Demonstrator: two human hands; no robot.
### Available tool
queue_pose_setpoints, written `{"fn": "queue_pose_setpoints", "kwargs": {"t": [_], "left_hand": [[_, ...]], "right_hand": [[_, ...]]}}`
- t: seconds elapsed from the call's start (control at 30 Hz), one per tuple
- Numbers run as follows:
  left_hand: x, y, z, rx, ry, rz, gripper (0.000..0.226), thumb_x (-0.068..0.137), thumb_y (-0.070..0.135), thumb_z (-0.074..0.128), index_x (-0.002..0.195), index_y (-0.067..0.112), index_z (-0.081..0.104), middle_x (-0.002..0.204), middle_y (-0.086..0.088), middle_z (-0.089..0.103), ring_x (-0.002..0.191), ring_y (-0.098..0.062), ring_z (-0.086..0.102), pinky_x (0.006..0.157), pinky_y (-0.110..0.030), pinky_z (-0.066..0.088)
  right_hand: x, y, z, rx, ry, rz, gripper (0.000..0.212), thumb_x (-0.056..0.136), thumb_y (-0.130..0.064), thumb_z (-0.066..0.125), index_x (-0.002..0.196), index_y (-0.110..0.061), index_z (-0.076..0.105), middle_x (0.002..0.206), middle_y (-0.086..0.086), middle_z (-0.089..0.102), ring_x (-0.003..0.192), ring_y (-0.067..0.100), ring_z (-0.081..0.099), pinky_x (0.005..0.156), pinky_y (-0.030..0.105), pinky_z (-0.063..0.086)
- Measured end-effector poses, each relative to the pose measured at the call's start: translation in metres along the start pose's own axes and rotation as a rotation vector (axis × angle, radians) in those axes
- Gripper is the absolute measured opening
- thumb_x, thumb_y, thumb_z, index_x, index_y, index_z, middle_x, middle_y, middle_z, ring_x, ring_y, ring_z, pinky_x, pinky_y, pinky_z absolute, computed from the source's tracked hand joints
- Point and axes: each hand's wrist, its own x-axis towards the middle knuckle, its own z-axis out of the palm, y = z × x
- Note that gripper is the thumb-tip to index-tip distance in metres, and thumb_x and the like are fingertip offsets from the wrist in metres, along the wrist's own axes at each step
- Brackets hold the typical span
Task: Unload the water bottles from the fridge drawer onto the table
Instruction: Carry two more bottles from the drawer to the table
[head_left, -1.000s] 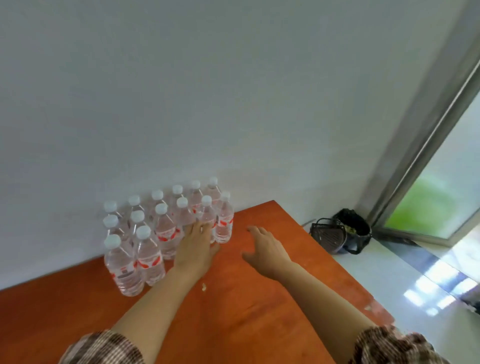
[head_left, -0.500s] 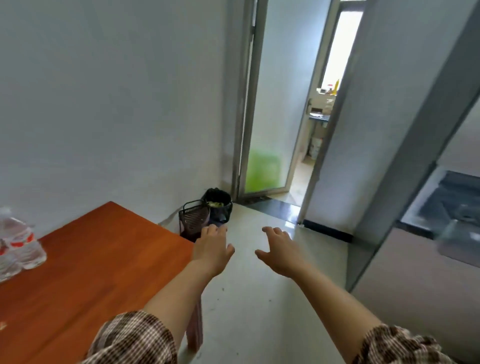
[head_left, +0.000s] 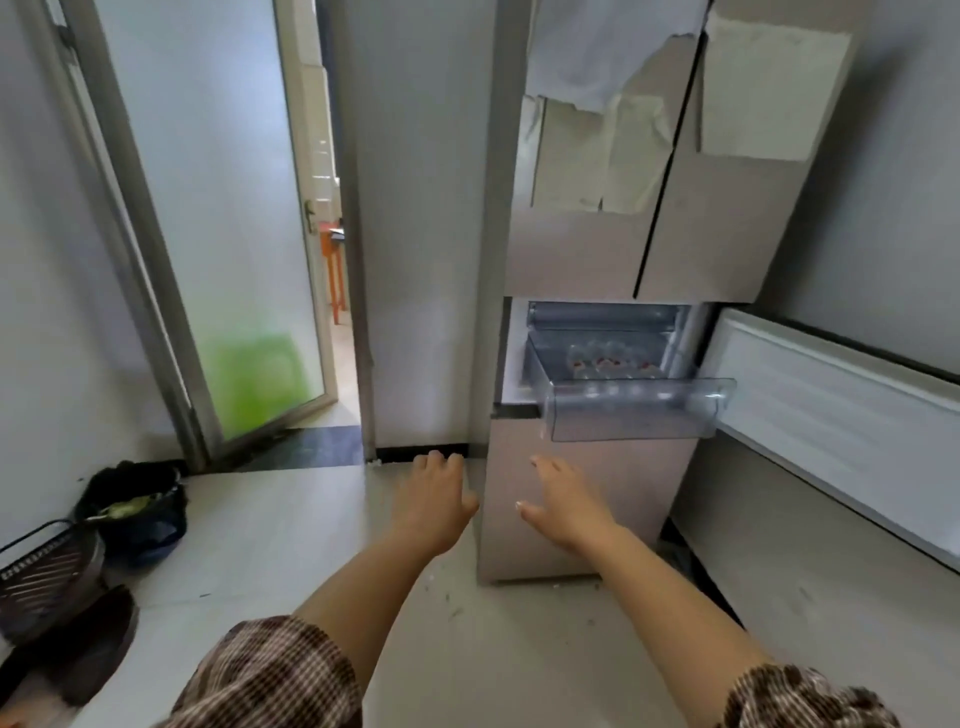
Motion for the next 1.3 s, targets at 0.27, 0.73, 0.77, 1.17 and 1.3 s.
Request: {"fn": "queue_pose_setpoints", "kwargs": {"t": [0.27,0.73,0.77,1.17,1.3], "left_hand": [[0.170,0.098,0.055,0.001,-0.040,0.155,0.046,0.092,0.035,0.050,0.133,0.015,0.043,0.134,-0.008,0.045,0.124,-0.026,0.041,0.099,-0.037,0.044],[0.396,0.210,0.125,-0.013,-0.111,0.184,0.044,0.095,0.036,0.046,0.134,0.016,0.040,0.134,-0.007,0.043,0.125,-0.026,0.039,0.096,-0.038,0.045],[0.409,0.215,0.133,-0.021,-0.122,0.160,0.044,0.095,0.035,0.046,0.135,0.016,0.040,0.135,-0.008,0.042,0.126,-0.026,0.038,0.097,-0.038,0.045],[0.529,0.229,0.236,-0.190,-0.407,-0.154,0.049,0.091,0.034,0.053,0.137,0.025,0.043,0.137,-0.011,0.047,0.125,-0.029,0.045,0.103,-0.039,0.042],[0.548,0.218,0.266,-0.151,-0.508,-0.161,0.049,0.091,0.042,0.052,0.138,0.032,0.041,0.139,-0.011,0.045,0.126,-0.031,0.044,0.107,-0.042,0.039]], "right_hand": [[0.111,0.122,-0.067,-0.026,0.106,0.136,0.068,0.094,-0.033,0.056,0.150,-0.016,0.022,0.154,0.006,0.029,0.140,0.024,0.030,0.112,0.040,0.033],[0.303,0.284,-0.140,-0.076,0.073,0.155,0.056,0.095,-0.034,0.053,0.144,-0.018,0.032,0.147,0.007,0.037,0.134,0.028,0.035,0.105,0.040,0.035],[0.319,0.294,-0.142,-0.083,0.063,0.144,0.054,0.095,-0.033,0.053,0.143,-0.017,0.034,0.145,0.008,0.040,0.132,0.029,0.037,0.104,0.041,0.036],[0.494,0.391,-0.109,-0.043,-0.337,0.022,0.046,0.091,-0.023,0.057,0.136,-0.020,0.047,0.133,0.012,0.054,0.115,0.030,0.055,0.096,0.041,0.048],[0.531,0.403,-0.083,-0.037,-0.448,-0.001,0.050,0.092,-0.016,0.056,0.140,-0.019,0.041,0.137,0.013,0.050,0.118,0.033,0.053,0.095,0.039,0.047]]}}
